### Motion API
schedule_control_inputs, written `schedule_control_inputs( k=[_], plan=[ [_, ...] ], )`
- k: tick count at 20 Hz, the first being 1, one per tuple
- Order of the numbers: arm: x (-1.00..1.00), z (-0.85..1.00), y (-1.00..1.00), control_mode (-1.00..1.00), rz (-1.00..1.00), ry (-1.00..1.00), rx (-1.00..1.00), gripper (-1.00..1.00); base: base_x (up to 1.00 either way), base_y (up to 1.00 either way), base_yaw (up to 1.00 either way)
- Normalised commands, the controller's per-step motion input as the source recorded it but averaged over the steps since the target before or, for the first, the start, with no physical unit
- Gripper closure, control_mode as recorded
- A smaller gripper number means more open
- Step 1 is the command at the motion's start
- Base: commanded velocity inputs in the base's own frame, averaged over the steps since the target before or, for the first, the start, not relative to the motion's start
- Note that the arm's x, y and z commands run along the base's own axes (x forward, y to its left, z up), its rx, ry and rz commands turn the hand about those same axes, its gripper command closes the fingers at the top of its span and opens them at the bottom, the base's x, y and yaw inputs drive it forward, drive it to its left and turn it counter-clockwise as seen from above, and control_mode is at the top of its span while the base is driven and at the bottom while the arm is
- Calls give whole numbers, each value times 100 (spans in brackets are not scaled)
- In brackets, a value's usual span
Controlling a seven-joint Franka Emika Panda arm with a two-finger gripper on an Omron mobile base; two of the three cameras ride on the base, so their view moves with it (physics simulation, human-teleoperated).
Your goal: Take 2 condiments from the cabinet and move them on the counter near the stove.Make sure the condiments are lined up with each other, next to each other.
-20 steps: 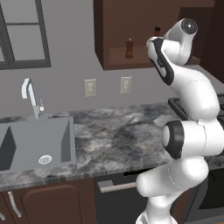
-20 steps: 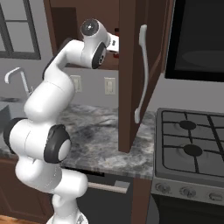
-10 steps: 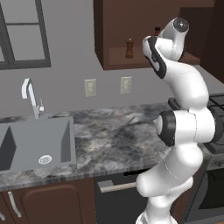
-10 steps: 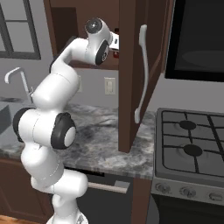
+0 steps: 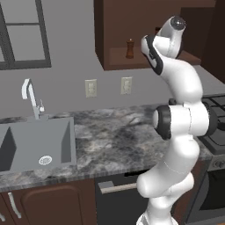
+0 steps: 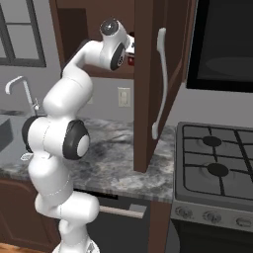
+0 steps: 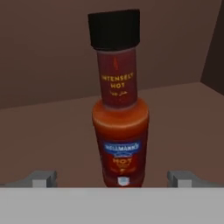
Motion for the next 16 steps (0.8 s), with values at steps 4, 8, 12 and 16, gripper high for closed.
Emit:
schedule_control_inputs(
  k=[4, 8, 12, 16],
  plan=[
    [22, -8, 0, -100, 0, 1, 0, -100, 0, 0, 0],
    [27, -14, -1, -100, 0, 1, 0, -100, 0, 0, 0],
    [17, -4, -8, -100, 0, 0, 0, -100, 0, 0, 0],
    [11, 0, -8, -100, 0, 0, 0, -100, 0, 0, 0]
  ],
)
